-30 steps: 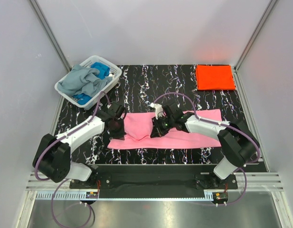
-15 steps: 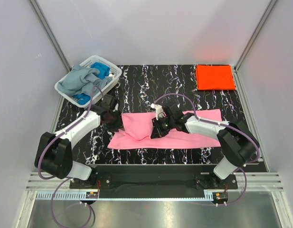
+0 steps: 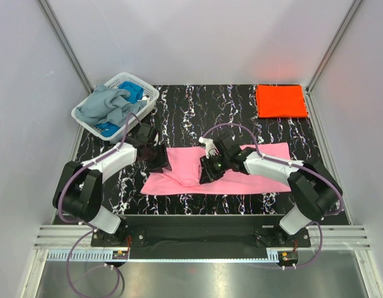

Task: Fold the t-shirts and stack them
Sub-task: Fold the tshirt

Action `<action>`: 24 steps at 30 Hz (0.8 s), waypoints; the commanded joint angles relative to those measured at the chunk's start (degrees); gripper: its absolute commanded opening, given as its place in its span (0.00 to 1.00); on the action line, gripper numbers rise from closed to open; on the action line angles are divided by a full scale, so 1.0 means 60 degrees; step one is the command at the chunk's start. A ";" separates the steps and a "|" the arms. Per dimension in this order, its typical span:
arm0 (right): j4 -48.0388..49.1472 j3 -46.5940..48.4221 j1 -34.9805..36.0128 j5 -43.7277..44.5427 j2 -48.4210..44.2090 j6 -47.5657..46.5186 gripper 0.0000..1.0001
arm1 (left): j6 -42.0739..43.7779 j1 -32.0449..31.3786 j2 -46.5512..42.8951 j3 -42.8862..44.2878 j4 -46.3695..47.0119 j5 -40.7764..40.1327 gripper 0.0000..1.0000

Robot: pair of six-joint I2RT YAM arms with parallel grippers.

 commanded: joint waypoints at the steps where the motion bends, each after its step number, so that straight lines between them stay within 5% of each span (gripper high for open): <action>1: -0.0159 0.0493 0.0096 0.0197 -0.0591 0.0022 0.29 | 0.0082 -0.0021 0.0140 -0.0040 0.0443 0.0256 0.47; 8: -0.0204 0.0801 0.0096 0.0226 -0.0679 0.0081 0.29 | 0.0111 -0.0021 0.0141 -0.0215 0.0603 0.0079 0.44; 16: 0.0045 0.0918 0.0096 0.0314 -0.0665 0.0447 0.28 | -0.0196 -0.0036 -0.0034 -0.0405 0.0209 -0.0023 0.00; 24: 0.0338 0.1051 0.0096 0.0592 -0.0079 0.0799 0.22 | -0.1280 -0.0562 -0.1513 -0.1416 -0.0363 -0.0565 0.00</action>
